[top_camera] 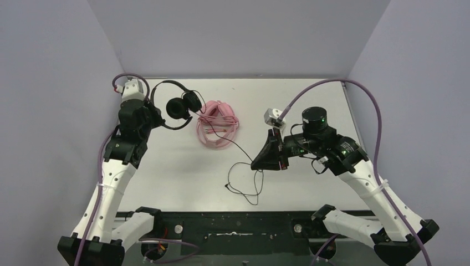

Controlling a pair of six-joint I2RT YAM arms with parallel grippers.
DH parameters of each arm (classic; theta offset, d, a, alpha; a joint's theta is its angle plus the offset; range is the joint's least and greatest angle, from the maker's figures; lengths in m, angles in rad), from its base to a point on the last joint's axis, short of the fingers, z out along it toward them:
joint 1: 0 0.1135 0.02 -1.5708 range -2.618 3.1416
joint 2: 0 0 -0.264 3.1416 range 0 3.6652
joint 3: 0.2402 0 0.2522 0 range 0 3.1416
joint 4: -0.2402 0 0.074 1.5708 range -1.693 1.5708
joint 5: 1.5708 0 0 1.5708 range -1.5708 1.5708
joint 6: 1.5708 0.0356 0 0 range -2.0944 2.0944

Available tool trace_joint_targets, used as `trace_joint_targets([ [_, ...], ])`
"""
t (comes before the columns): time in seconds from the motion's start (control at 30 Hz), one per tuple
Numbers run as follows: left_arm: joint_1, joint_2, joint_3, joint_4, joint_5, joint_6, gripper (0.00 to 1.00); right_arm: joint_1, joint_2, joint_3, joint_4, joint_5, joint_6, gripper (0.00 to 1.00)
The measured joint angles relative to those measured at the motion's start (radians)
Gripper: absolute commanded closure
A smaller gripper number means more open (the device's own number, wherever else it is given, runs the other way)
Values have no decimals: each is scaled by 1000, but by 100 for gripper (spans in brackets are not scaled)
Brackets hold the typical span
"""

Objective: Wrap the headphones
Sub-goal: Wrap the headphones cable around the headphones.

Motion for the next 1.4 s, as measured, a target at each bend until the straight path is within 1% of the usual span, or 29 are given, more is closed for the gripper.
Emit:
trace_joint_targets([
  [0.13, 40, 60, -2, 5, -16, -15, 100, 13, 1, 58, 86, -212, 87, 100],
  [0.2, 44, 90, -1, 9, -30, -18, 100, 32, 11, 58, 137, -274, 150, 100],
  [0.4, 43, 198, 26, 3, -61, -13, 100, 141, 45, 61, 325, -345, 355, 100],
  [0.47, 43, 221, 28, 0, -72, 10, 100, 127, 43, 104, 314, -333, 358, 100],
  [0.53, 41, 227, 27, -16, -78, 39, 100, 36, 43, 207, 223, -235, 295, 98],
  [0.6, 39, 221, 21, -27, -68, 61, 100, -51, 49, 323, 132, -59, 230, 96],
  [0.67, 37, 203, 13, -53, -34, 85, 100, -101, 74, 435, 63, 182, 168, 95],
  [0.73, 37, 166, -3, -88, 32, 97, 100, -114, 96, 496, 16, 394, 123, 96],
  [0.8, 32, 117, -25, -121, 114, 107, 100, -119, 142, 507, -11, 592, 81, 96],
  [0.83, 24, 96, -32, -134, 143, 113, 100, -121, 169, 497, -19, 664, 69, 96],
  [0.9, -10, 47, -42, -169, 195, 130, 100, -134, 241, 430, -24, 816, 53, 96],
  [0.93, -34, 25, -42, -185, 211, 141, 100, -149, 273, 380, -27, 869, 52, 95],
  [0.97, -56, 9, -42, -195, 217, 152, 100, -168, 318, 317, -29, 901, 55, 92],
  [1.0, -87, -8, -42, -205, 216, 166, 100, -185, 352, 266, -34, 921, 57, 85],
  [1.1, -176, -32, -39, -225, 192, 204, 100, -240, 433, 81, -83, 933, 78, 58],
  [1.17, -227, -22, -29, -237, 160, 225, 100, -265, 452, 20, -160, 933, 82, 41],
  [1.23, -269, -1, -14, -247, 115, 243, 100, -268, 444, 21, -224, 932, 76, 31],
  [1.3, -317, 24, 5, -253, 49, 253, 100, -256, 420, 63, -259, 922, 69, 18],
  [1.37, -357, 42, 19, -259, -21, 254, 100, -220, 386, 124, -258, 920, 83, 8],
  [1.4, -371, 48, 24, -261, -48, 251, 100, -193, 369, 147, -243, 914, 90, 4],
])
